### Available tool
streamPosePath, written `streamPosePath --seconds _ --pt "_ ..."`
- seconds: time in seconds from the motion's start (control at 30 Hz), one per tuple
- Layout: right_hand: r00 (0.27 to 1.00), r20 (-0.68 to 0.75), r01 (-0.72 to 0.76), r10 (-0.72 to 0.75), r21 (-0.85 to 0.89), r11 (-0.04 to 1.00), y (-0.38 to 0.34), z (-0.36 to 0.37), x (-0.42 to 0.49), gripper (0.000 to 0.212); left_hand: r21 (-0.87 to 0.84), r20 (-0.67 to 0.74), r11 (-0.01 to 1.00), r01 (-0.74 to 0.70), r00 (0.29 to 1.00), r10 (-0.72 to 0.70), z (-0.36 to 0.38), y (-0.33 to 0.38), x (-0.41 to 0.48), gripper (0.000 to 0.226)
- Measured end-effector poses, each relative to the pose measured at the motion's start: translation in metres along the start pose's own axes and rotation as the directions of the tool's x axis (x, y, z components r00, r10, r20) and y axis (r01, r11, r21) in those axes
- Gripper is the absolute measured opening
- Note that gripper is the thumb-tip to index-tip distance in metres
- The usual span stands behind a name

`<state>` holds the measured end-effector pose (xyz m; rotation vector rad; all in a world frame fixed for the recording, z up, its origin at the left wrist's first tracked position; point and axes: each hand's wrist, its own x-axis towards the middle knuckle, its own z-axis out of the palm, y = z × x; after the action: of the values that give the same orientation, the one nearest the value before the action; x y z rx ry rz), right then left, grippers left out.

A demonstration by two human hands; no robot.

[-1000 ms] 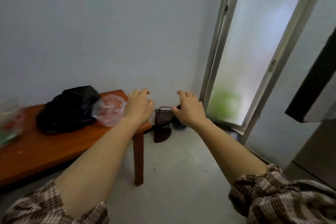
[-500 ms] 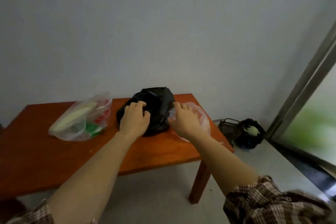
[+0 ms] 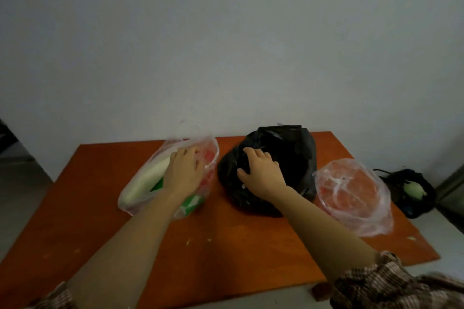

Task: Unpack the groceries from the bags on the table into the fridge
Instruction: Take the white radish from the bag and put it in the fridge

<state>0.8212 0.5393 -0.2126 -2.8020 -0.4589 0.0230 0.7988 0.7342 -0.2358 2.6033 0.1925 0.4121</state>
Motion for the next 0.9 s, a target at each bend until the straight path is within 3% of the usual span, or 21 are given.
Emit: streamPosePath --seconds 0.17,0.33,0.43,0.57,0.73,0.9 --pt "1.000 -0.014 -0.012 0.012 0.018 1.000 -0.054 0.038 0.058 0.054 0.007 0.072 0.999 -0.052 0.996 0.051 0.007 -0.080 0.050 0.028" --pt "0.998 0.034 0.064 -0.060 -0.131 0.989 -0.101 0.072 0.106 0.043 0.099 0.197 0.975 -0.200 0.964 0.178 0.011 -0.144 0.082 0.031" --pt "0.989 0.123 0.102 -0.082 -0.163 0.981 -0.118 0.088 0.131 0.047 0.161 0.353 0.924 -0.346 0.895 0.274 0.021 -0.177 0.096 0.037" --pt "0.951 0.288 0.195 -0.112 -0.281 0.940 -0.127 0.112 0.164 0.053 0.231 0.485 0.879 -0.417 0.833 0.268 0.031 -0.214 0.113 0.045" --pt "0.915 0.391 0.269 -0.102 -0.401 0.876 -0.127 0.134 0.202 0.058 0.245 0.483 0.917 -0.314 0.860 0.166 0.053 -0.251 0.136 0.047" --pt "0.895 0.437 0.282 -0.086 -0.406 0.869 -0.129 0.158 0.235 0.060 0.103 0.486 0.986 -0.133 0.871 0.067 0.069 -0.275 0.150 0.076"
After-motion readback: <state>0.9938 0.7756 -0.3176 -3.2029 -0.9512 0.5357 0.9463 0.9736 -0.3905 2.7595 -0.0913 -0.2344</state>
